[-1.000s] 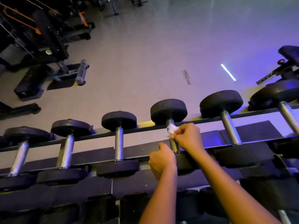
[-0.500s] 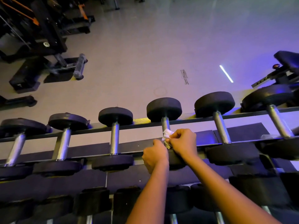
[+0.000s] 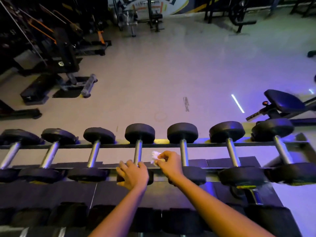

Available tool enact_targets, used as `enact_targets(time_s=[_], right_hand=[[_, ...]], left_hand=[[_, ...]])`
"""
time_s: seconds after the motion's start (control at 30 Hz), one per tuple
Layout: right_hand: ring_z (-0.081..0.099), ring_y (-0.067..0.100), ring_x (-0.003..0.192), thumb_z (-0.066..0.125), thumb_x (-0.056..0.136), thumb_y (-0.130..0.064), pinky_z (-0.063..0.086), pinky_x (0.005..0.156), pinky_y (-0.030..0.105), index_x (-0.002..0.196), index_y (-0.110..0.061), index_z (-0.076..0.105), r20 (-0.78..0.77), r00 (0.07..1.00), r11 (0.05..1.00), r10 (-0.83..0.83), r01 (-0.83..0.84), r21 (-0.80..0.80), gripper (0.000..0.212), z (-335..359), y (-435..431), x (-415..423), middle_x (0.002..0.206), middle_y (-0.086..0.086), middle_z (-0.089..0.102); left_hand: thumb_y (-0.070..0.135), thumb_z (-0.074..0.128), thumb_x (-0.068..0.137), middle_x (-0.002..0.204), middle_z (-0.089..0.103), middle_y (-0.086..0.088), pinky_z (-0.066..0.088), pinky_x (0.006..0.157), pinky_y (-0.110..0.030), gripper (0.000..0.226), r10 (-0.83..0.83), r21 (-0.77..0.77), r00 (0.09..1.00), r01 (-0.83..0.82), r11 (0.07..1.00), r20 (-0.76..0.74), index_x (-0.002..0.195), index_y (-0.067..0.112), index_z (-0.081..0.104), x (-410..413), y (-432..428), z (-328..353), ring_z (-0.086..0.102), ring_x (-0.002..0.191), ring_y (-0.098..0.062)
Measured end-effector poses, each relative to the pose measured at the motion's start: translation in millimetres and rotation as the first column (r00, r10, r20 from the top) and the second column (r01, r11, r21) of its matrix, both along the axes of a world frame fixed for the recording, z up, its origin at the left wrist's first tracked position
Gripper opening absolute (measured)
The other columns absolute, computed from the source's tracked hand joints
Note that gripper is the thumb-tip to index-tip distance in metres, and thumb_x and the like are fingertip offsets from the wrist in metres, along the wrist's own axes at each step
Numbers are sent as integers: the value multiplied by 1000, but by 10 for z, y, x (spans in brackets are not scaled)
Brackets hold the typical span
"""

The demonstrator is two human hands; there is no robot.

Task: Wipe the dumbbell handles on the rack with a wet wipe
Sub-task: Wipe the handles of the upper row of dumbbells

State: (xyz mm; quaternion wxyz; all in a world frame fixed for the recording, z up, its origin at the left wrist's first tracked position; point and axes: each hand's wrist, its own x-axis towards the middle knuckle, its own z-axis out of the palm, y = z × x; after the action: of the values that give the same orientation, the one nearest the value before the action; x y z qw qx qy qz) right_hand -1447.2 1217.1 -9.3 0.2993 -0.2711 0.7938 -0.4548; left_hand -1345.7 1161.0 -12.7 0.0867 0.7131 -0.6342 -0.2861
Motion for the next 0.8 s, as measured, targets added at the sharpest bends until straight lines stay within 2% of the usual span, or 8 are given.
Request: enact_targets(time_s=[0.1,0.17,0.23,0.3,0.4,0.53,0.7,0.8], right_hand=[[58,13,82,73,82,-19,48,74,21,88,-8,71,-40,998,999,-51,51,-4,12,63,280,-340,90,5,67],[54,11,83,70,85,-20,37,71,13,97,-6,71,-71,993,995,-93,95,22,18,55,423,-536,96,5,67],[53,10,83,70,86,-21,31,65,10,105,-6,72,-84,988,990,-129,134,52,24,12,555,-694,102,8,70],[56,15,83,71,84,-22,33,67,15,104,-7,73,-76,989,989,-127,132,72,25,-43,671,-805,102,9,72],[59,15,80,72,83,-22,43,74,21,100,-10,73,-61,996,995,-70,75,71,21,-58,760,-908,95,5,72],[60,17,87,74,80,-19,46,79,24,113,-11,67,-23,996,995,-81,82,51,35,-75,738,-983,101,5,67],[65,21,78,74,79,-26,46,68,26,91,-9,76,-41,996,992,-84,88,89,21,-288,668,-1006,87,10,74],[66,25,82,75,79,-25,47,73,29,89,-8,76,-3,995,990,-101,101,97,19,-346,612,-1036,86,10,73]], left_hand=[[33,44,97,155,18,-4,6,107,-72,38,-81,-60,996,84,995,43,130,18,53,-323,316,-18,-5,147,-29],[34,43,97,150,30,-1,-2,106,-72,34,-76,-48,997,76,996,0,125,21,57,-542,458,-63,11,147,-26],[35,44,97,135,51,-3,15,112,-61,31,22,59,983,-11,998,-180,118,18,60,-751,571,-49,44,127,-26],[33,41,99,124,60,-13,39,94,-35,36,182,257,924,-96,962,-336,116,8,61,-964,671,-12,55,104,-29],[34,40,100,119,61,-18,44,83,-31,43,250,354,927,-143,924,-280,119,1,61,-1197,755,-4,58,106,-32],[39,45,94,108,65,-18,50,80,-36,45,360,283,918,-305,910,-169,110,1,64,-1322,762,-33,61,93,-32],[42,49,92,102,64,-16,43,68,-34,47,431,266,886,-380,886,-169,110,2,64,-1369,773,-37,55,81,-28],[43,49,92,115,64,-19,38,69,-33,50,428,253,893,-386,887,-140,116,1,62,-1390,749,-35,59,94,-34]])
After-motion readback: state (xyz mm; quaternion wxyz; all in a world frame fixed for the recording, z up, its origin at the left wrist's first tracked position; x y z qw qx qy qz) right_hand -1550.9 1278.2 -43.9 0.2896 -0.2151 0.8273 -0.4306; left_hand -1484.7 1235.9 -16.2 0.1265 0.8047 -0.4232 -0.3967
